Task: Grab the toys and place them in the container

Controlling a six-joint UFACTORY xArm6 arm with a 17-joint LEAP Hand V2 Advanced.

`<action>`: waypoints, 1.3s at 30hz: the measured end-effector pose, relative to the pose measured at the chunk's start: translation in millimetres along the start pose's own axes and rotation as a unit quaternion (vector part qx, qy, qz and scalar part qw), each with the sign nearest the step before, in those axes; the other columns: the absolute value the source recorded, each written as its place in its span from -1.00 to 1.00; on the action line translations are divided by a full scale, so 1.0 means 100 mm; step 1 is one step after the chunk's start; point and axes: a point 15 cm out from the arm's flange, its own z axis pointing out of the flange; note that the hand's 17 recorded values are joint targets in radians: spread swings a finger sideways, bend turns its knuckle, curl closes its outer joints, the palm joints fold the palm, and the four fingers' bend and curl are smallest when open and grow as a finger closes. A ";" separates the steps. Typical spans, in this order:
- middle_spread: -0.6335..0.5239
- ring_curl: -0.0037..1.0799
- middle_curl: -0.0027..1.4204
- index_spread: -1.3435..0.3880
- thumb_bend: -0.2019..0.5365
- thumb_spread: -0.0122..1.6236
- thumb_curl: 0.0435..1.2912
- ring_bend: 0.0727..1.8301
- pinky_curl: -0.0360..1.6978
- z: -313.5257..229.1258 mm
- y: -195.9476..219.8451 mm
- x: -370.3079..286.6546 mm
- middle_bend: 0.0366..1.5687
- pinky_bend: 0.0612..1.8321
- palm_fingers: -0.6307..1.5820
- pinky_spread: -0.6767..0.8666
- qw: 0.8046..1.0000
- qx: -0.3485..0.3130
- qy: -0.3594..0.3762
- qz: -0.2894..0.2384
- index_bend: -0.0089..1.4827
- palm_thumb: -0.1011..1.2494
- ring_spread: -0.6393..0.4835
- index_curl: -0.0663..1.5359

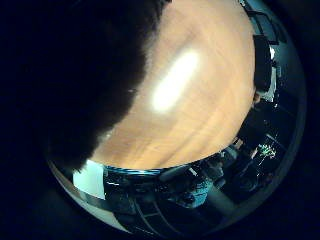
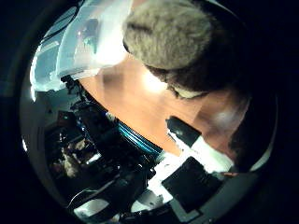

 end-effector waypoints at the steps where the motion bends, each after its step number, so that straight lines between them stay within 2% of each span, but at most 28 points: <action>1: 0.04 -0.52 -0.57 0.03 -0.50 0.24 -0.55 -0.72 -0.70 0.00 0.00 0.01 -0.75 -0.69 -0.04 0.47 1.000 0.000 0.002 -0.001 -0.75 0.28 0.28 -0.51; 3: -0.10 -0.49 -0.53 0.05 -0.49 0.23 -0.54 -0.61 -0.71 -0.01 0.00 0.01 -0.66 -0.72 0.10 0.40 1.000 0.001 0.005 -0.003 -0.76 0.32 0.05 -0.52; 4: -0.23 -0.40 -0.47 0.07 -0.49 0.22 -0.53 -0.43 -0.73 -0.02 0.00 0.02 -0.52 -0.72 0.29 0.21 1.000 0.002 0.007 -0.004 -0.78 0.36 -0.16 -0.52; 5: -0.27 -0.38 -0.45 0.07 -0.49 0.21 -0.52 -0.37 -0.73 -0.04 0.00 0.02 -0.45 -0.67 0.44 0.08 1.000 0.004 0.007 -0.005 -0.76 0.37 -0.24 -0.53; 7: -0.41 -0.17 -0.30 0.05 -0.50 0.19 -0.51 -0.15 -0.65 -0.10 -0.02 0.03 -0.23 -0.47 0.68 -0.33 1.000 0.015 0.011 -0.006 -0.64 0.42 -0.39 -0.43; 9: -0.44 -0.04 -0.18 0.03 -0.50 0.18 -0.50 -0.01 -0.55 -0.22 -0.06 0.04 -0.04 -0.21 0.79 -0.49 0.999 0.040 0.019 -0.008 -0.40 0.46 -0.42 -0.30; 10: -0.45 0.02 -0.11 0.03 -0.50 0.18 -0.49 0.07 -0.49 -0.28 -0.08 0.05 0.05 -0.09 0.75 -0.53 0.998 0.051 0.023 -0.008 -0.27 0.48 -0.43 -0.23; 13: -0.42 0.21 0.08 0.08 -0.50 0.19 -0.45 0.27 -0.33 -0.46 -0.11 0.06 0.30 0.20 0.65 -0.52 0.996 0.080 0.034 -0.008 0.14 0.51 -0.39 0.00; 18: -0.32 0.37 0.23 0.20 -0.45 0.25 -0.38 0.39 -0.18 -0.65 -0.05 0.03 0.53 0.37 0.58 -0.45 0.994 0.102 0.036 -0.003 0.40 0.70 -0.34 0.14; 23: -0.25 0.48 0.28 0.26 -0.48 0.22 -0.26 0.43 -0.07 -0.83 0.14 0.00 0.60 0.41 0.53 -0.40 0.996 0.089 0.030 0.003 0.48 0.82 -0.33 0.17; 28: -0.23 0.53 0.29 0.28 -0.49 0.15 -0.15 0.41 0.00 -1.34 0.30 -0.03 0.62 0.39 0.52 -0.39 0.995 0.093 0.033 0.007 0.49 0.83 -0.34 0.17; 39: -0.21 0.65 0.30 0.30 -0.50 0.01 0.04 0.38 0.16 -2.59 0.43 -0.22 0.63 0.32 0.50 -0.37 0.983 0.172 0.059 0.015 0.51 0.78 -0.36 0.18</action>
